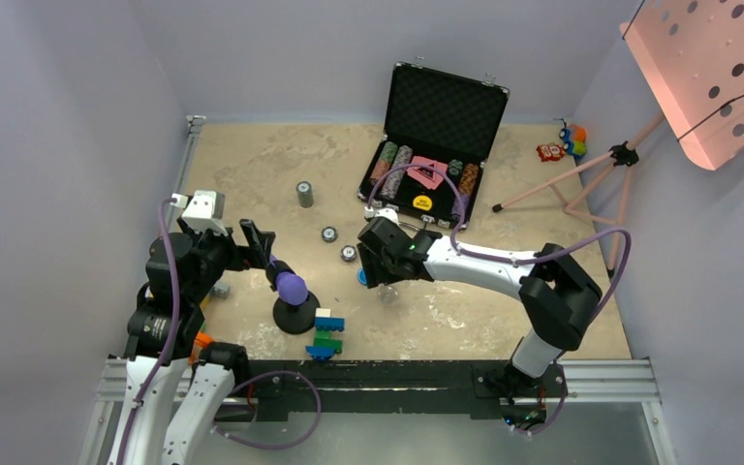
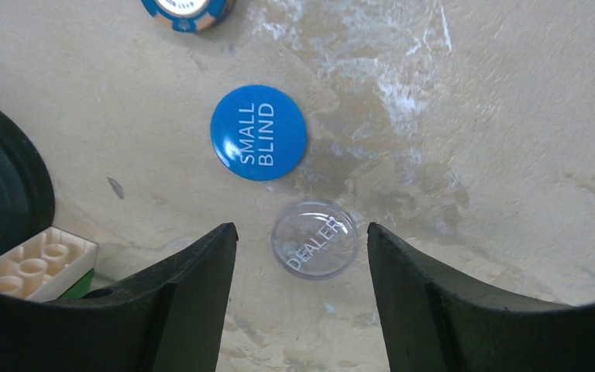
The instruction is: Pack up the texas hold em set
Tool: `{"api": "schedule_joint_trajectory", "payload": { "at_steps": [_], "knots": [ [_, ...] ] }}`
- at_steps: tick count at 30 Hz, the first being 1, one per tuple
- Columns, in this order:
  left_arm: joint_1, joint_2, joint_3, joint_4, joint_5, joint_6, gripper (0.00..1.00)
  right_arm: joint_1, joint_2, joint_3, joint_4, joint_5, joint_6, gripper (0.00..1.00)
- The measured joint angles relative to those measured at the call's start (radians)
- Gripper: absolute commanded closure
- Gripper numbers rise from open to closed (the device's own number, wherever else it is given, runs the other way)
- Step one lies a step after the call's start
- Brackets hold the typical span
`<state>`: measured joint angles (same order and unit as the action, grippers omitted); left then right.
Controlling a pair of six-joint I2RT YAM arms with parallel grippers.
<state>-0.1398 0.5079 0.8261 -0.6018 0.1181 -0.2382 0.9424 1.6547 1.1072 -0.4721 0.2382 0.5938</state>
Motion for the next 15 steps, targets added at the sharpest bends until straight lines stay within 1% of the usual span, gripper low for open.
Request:
{"api": "schedule_joint_trajectory", "payload": {
  "at_steps": [6, 15],
  "knots": [
    [0.0, -0.001, 0.0, 0.0, 0.0, 0.0, 0.02, 0.009, 0.016, -0.043, -0.01, 0.006, 0.042, 0.31],
    [0.0, -0.001, 0.0, 0.0, 0.0, 0.0, 0.03, 0.023, 0.038, -0.049, -0.013, 0.006, 0.074, 0.3]
  ]
}}
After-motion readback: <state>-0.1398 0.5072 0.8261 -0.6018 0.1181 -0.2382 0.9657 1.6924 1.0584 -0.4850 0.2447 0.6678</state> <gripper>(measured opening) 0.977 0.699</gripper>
